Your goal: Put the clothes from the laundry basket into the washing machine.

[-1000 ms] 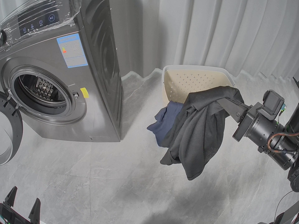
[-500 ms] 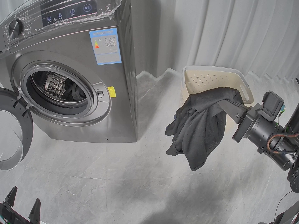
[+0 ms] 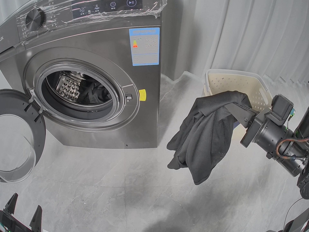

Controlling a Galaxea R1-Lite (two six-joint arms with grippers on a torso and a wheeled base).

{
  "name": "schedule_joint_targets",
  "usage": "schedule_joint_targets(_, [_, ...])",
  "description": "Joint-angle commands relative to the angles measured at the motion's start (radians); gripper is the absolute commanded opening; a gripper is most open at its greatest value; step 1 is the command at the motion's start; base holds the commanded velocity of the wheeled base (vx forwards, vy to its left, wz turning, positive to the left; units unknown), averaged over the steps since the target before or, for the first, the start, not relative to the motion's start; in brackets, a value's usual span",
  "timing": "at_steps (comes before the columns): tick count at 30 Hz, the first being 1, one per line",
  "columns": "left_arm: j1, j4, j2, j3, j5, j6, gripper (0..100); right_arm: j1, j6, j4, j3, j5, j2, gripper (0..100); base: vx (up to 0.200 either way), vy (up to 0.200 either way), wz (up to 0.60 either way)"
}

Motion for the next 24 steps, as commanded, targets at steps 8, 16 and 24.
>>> schedule_joint_targets(8, [0.000, 0.000, -0.016, 0.015, 0.000, -0.001, 100, -0.004, -0.001, 0.000, 0.001, -0.001, 0.003, 0, -0.200, 0.000, 0.00])
schedule_joint_targets(16, [0.000, 0.000, -0.016, 0.015, 0.000, -0.001, 100, -0.005, 0.000, 0.000, 0.007, 0.000, 0.004, 0, -0.150, 0.000, 0.00])
schedule_joint_targets(24, [0.000, 0.000, -0.016, 0.015, 0.000, -0.001, 100, -0.010, 0.002, 0.000, 0.007, 0.000, 0.008, 0, 0.000, 0.100, 0.00])
